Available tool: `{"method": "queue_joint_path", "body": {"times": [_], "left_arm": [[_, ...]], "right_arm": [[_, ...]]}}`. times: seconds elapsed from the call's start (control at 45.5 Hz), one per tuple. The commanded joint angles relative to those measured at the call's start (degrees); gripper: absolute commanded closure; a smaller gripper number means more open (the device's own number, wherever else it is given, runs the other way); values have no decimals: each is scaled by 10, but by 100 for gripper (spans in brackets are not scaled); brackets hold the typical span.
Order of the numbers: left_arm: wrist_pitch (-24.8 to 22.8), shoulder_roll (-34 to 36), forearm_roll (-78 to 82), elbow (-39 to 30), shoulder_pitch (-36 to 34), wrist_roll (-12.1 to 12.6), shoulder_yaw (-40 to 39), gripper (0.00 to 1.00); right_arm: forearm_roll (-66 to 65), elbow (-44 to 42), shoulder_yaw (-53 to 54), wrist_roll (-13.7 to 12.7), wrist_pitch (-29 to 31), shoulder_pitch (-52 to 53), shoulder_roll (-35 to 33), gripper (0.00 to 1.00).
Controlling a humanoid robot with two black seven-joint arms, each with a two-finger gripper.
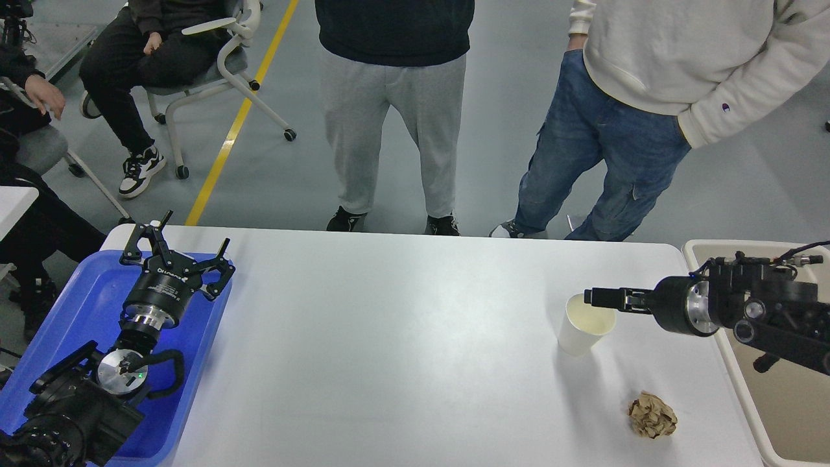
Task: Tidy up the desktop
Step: 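Reach the right gripper toward the white paper cup and close on it, then lift the white cup with the right gripper toward the beige bin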
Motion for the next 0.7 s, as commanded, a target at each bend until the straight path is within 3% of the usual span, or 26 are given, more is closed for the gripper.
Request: {"method": "queue_joint_path", "body": {"times": [0.0, 0.484, 0.593, 0.681], "left_arm": [[0, 0, 0, 0, 0, 0, 0, 0], [0, 0, 0, 0, 0, 0, 0, 0], [0, 0, 0, 0, 0, 0, 0, 0], [0, 0, 0, 0, 0, 0, 0, 0]], "right_arm": [[-8, -38, -13, 0, -11, -10, 29, 0], [-31, -78, -12, 3, -37, -42, 61, 4], [-31, -78, -11, 4, -37, -42, 63, 21], [-31, -76, -11, 4, -37, -41, 62, 45]]}}
